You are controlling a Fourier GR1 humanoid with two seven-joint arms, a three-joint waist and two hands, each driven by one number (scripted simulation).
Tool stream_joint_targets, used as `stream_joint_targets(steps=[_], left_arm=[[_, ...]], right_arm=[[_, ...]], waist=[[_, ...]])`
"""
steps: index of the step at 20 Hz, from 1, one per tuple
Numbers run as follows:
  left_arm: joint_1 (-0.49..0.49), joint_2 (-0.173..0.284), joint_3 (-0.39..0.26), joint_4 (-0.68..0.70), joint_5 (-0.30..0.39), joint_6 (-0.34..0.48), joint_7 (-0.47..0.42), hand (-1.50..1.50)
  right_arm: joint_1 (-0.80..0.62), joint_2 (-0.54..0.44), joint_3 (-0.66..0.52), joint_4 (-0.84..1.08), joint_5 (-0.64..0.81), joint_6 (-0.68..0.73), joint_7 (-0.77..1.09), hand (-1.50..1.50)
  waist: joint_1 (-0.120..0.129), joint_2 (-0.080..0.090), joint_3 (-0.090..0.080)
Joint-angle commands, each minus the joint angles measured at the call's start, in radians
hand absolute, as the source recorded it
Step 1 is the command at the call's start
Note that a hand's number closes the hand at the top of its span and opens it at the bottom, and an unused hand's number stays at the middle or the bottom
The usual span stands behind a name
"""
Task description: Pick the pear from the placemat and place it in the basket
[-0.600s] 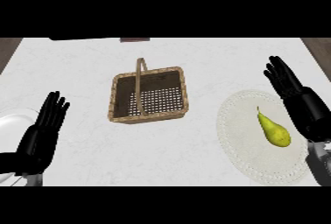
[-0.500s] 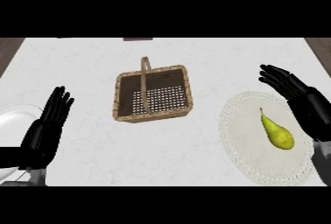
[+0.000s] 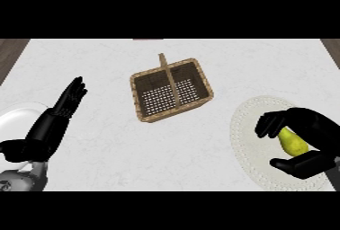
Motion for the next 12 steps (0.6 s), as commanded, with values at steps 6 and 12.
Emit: stream_joint_targets(steps=[6, 12], left_arm=[[-0.053, -0.035, -0.022, 0.044, -0.049, 0.003, 0.027, 0.00], [-0.029, 0.024, 0.028, 0.017, -0.008, -0.055, 0.033, 0.00]], right_arm=[[0.129, -0.081, -0.086, -0.110, 0.376, -0.217, -0.141, -1.50], [0.043, -0.284, -0.285, -0.189, 0.424, -0.260, 0.034, -1.50]], waist=[[-0.025, -0.010, -0.007], [-0.013, -0.014, -0.009]])
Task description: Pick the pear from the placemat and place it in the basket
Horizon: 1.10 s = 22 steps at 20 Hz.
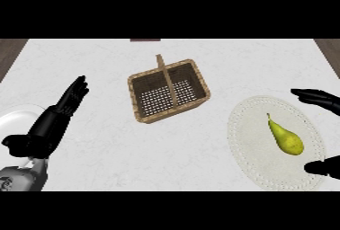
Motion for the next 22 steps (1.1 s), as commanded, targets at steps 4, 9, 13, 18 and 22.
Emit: stream_joint_targets(steps=[4, 9, 13, 18, 22], left_arm=[[-0.036, -0.024, -0.009, 0.007, -0.023, 0.018, 0.031, 0.00], [-0.071, -0.018, 0.025, 0.051, -0.002, -0.029, 0.015, 0.00], [-0.071, -0.037, 0.016, 0.031, -0.036, -0.027, 0.050, 0.00], [-0.016, -0.074, 0.023, -0.011, -0.072, -0.022, 0.027, 0.00], [-0.114, -0.131, 0.021, 0.057, -0.107, 0.000, 0.055, 0.00]], right_arm=[[-0.047, -0.298, -0.073, -0.072, 0.160, 0.105, 0.143, -1.50], [-0.100, -0.431, -0.063, -0.005, 0.127, 0.337, 0.128, -1.50], [-0.074, -0.462, -0.112, 0.014, 0.109, 0.455, 0.060, -1.50], [-0.047, -0.458, -0.193, 0.086, 0.150, 0.478, -0.020, -1.50], [-0.068, -0.402, -0.146, 0.119, 0.218, 0.410, -0.055, -1.50]], waist=[[0.000, 0.001, -0.001], [0.021, 0.008, 0.000], [0.018, 0.006, 0.001], [0.022, 0.005, 0.001], [0.026, 0.008, 0.001]])
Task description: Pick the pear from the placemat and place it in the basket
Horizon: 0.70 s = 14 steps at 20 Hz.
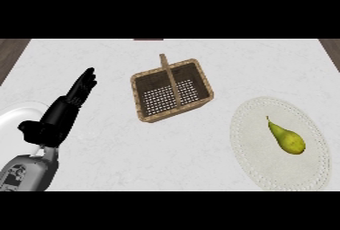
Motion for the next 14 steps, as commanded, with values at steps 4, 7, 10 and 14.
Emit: stream_joint_targets(steps=[4, 7, 10, 14], left_arm=[[0.068, -0.034, 0.002, 0.011, -0.046, -0.011, -0.061, 0.00], [0.036, -0.024, 0.022, -0.034, -0.026, -0.034, 0.001, 0.00], [0.071, -0.023, 0.044, 0.020, -0.030, -0.062, -0.075, 0.00], [0.039, -0.087, 0.010, 0.026, -0.085, -0.022, -0.048, 0.00]], right_arm=[[0.052, 0.055, -0.017, 0.094, 0.057, 0.002, -0.171, -1.50], [0.011, 0.157, 0.066, 0.061, 0.063, -0.041, -0.067, -1.50], [0.009, 0.195, 0.098, 0.141, 0.116, -0.079, -0.135, -1.50], [-0.003, 0.286, 0.145, 0.196, 0.188, -0.146, -0.165, -1.50]], waist=[[0.001, 0.000, 0.000], [0.010, 0.001, 0.000], [0.011, 0.002, 0.000], [0.005, 0.002, 0.000]])
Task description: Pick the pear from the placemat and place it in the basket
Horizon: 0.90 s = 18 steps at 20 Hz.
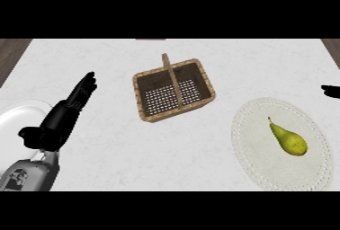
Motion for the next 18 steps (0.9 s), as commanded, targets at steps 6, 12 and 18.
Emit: stream_joint_targets(steps=[6, 12, 18], left_arm=[[0.023, -0.055, 0.004, -0.016, -0.050, -0.019, 0.009, 0.00], [0.031, -0.087, 0.024, -0.055, -0.093, -0.017, 0.033, 0.00], [0.009, -0.066, 0.093, -0.064, -0.067, -0.066, 0.068, 0.00]], right_arm=[[-0.099, 0.164, 0.071, 0.214, 0.222, -0.098, -0.146, -1.50], [-0.032, 0.261, 0.067, 0.172, 0.290, -0.153, -0.143, -1.50], [-0.044, 0.248, 0.028, 0.166, 0.261, -0.063, -0.208, -1.50]], waist=[[0.001, 0.000, 0.000], [-0.008, -0.002, 0.000], [-0.008, -0.003, 0.000]])
